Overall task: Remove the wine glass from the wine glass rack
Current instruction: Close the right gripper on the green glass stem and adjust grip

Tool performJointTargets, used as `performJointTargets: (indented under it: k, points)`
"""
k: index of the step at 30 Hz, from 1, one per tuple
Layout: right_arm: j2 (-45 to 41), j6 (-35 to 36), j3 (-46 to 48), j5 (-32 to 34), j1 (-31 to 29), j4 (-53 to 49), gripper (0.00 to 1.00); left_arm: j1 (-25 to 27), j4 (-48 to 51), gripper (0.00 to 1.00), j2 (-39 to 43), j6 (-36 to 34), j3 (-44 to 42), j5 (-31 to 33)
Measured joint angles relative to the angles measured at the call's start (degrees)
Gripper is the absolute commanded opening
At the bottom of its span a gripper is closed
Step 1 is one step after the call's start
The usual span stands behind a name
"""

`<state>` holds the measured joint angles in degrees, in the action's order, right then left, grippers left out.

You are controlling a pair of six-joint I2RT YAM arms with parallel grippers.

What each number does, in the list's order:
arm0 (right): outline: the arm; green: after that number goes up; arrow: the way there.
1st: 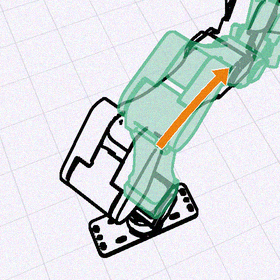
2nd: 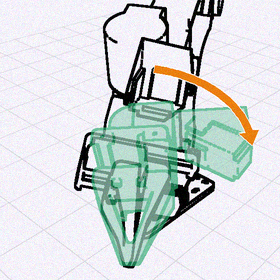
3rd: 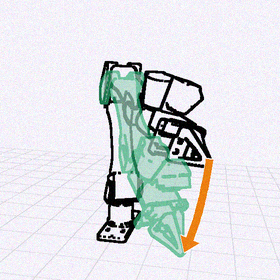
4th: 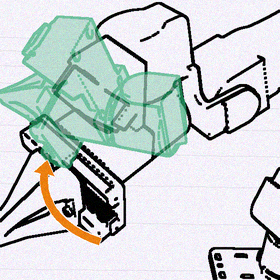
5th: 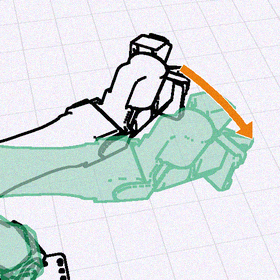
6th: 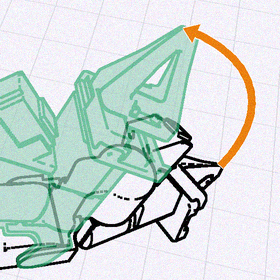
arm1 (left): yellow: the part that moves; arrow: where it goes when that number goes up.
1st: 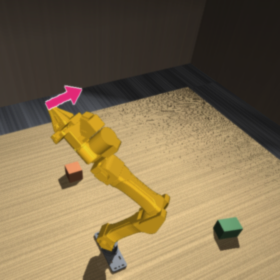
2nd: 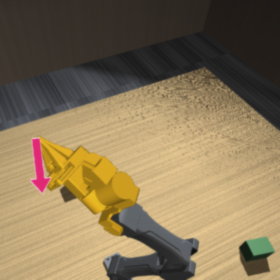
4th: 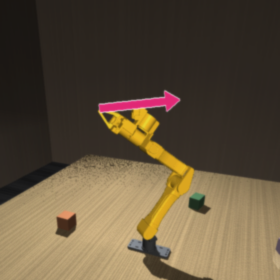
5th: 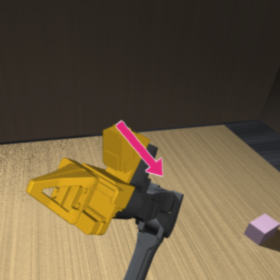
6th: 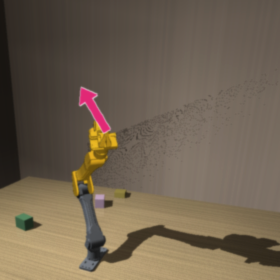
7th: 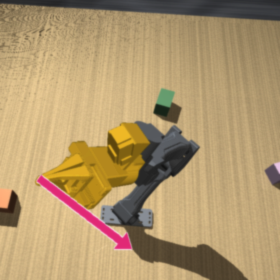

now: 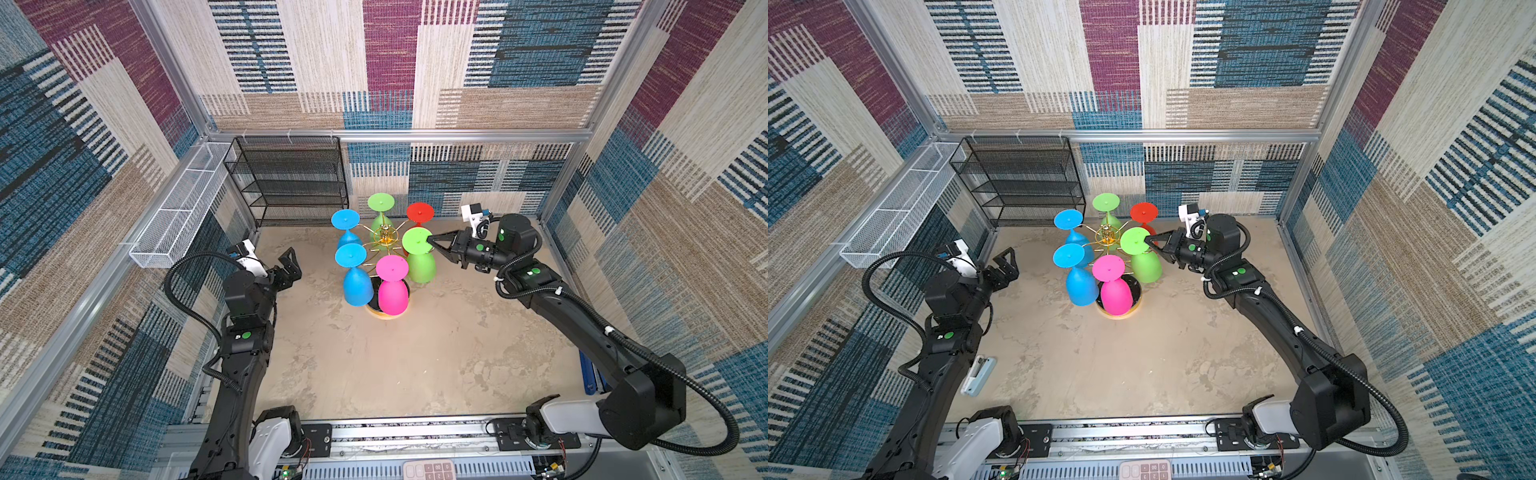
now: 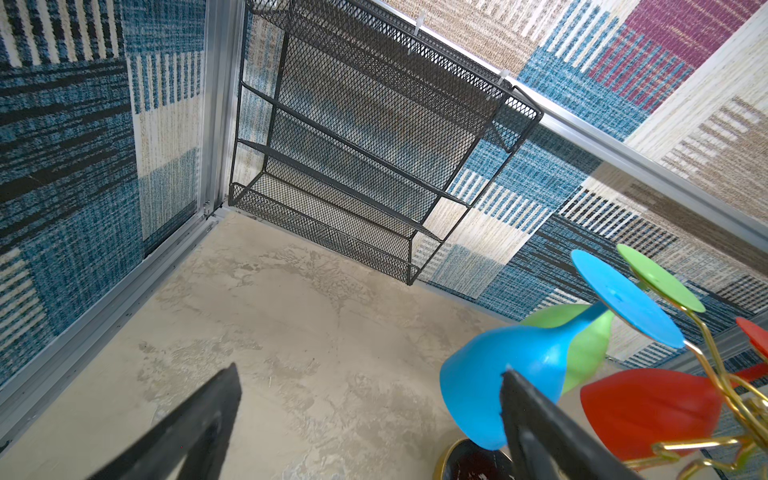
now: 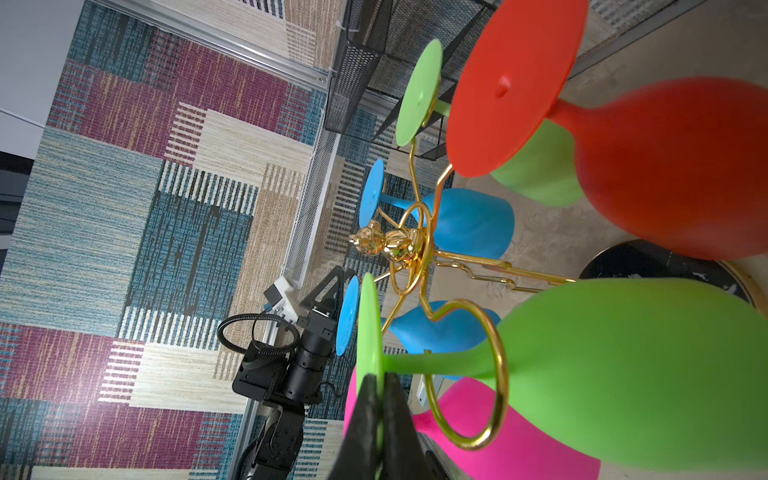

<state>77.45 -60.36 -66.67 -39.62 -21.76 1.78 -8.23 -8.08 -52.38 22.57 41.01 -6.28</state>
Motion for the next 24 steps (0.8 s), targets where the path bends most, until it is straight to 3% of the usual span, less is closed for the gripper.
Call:
performJointTargets:
  k: [24]
  points:
    - [-3.23,2.6,-0.02,10.38,-1.53,-5.73,0.0,0.0,0.2,0.99,0.26,0.0,0.0,0.13]
